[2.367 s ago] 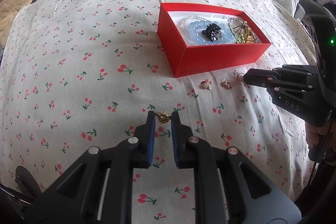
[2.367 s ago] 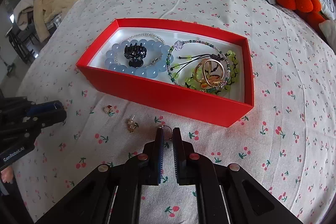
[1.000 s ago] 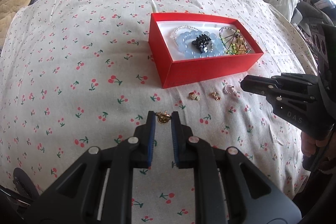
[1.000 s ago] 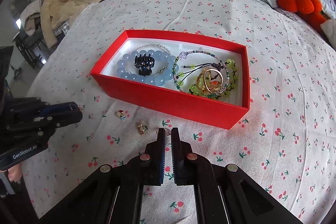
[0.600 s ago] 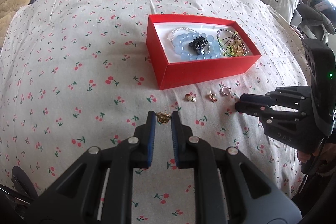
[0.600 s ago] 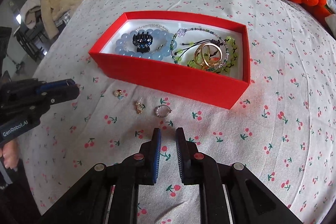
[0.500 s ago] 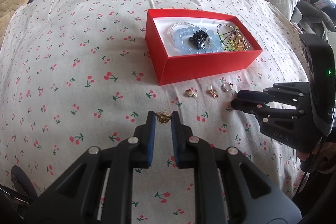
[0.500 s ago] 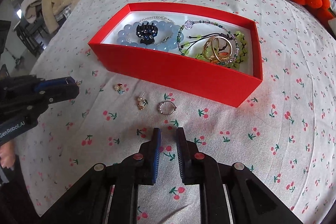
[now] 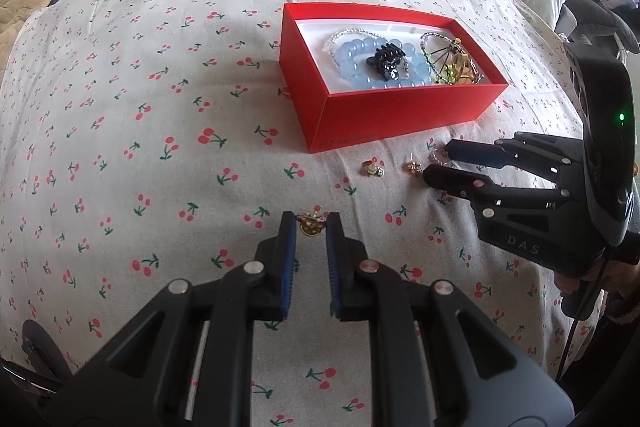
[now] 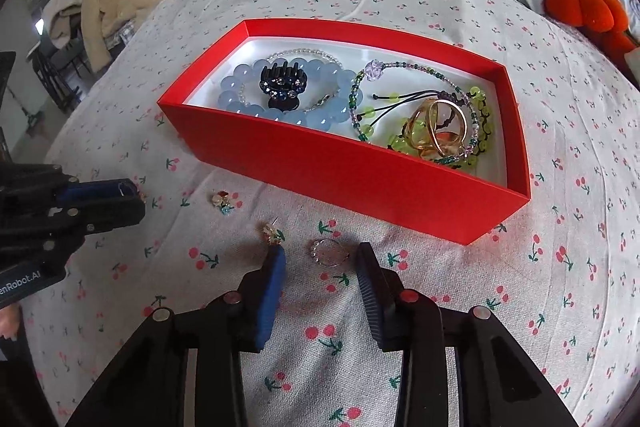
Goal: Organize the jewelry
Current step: 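Hold the gold earring in the left tool while the right tool grasps the silver ring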
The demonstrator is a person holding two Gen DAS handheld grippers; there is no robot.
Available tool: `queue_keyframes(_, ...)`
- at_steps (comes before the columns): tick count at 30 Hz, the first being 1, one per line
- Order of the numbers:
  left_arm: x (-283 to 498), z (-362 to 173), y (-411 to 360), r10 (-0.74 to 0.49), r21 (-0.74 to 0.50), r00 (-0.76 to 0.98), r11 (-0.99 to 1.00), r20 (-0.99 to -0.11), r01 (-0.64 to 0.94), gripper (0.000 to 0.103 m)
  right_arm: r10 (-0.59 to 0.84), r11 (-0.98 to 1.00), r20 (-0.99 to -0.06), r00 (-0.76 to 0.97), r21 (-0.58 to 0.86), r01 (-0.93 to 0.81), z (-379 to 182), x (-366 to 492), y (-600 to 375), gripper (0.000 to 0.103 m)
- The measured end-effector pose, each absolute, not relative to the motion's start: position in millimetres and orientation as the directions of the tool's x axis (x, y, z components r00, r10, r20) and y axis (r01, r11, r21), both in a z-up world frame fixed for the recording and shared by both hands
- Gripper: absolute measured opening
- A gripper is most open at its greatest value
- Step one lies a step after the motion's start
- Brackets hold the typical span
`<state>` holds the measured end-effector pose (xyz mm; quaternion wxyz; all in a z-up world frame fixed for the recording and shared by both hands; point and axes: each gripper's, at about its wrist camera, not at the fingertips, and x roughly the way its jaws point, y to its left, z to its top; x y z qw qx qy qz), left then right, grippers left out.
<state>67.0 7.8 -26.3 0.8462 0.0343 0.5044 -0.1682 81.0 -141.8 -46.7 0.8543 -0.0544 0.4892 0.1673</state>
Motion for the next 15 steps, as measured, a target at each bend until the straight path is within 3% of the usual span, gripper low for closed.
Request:
queue_keyframes(5, 66.8, -25.7, 7.1, -0.248, -0.107, 0.439, 0.941, -0.864, 0.321, 0.016, 0.222, 0.942, -0.849, 0.480, 0.058, -0.332, -46.0, 79.3, -146.8, 0.019)
queue_keyframes(15, 67.1, -11.5, 9.3, -0.264, -0.118, 0.472, 0.941, -0.841, 0.317, 0.016, 0.237, 0.942, -0.841, 0.487, 0.076, -0.328, -33.2, 75.7, -152.2, 0.019)
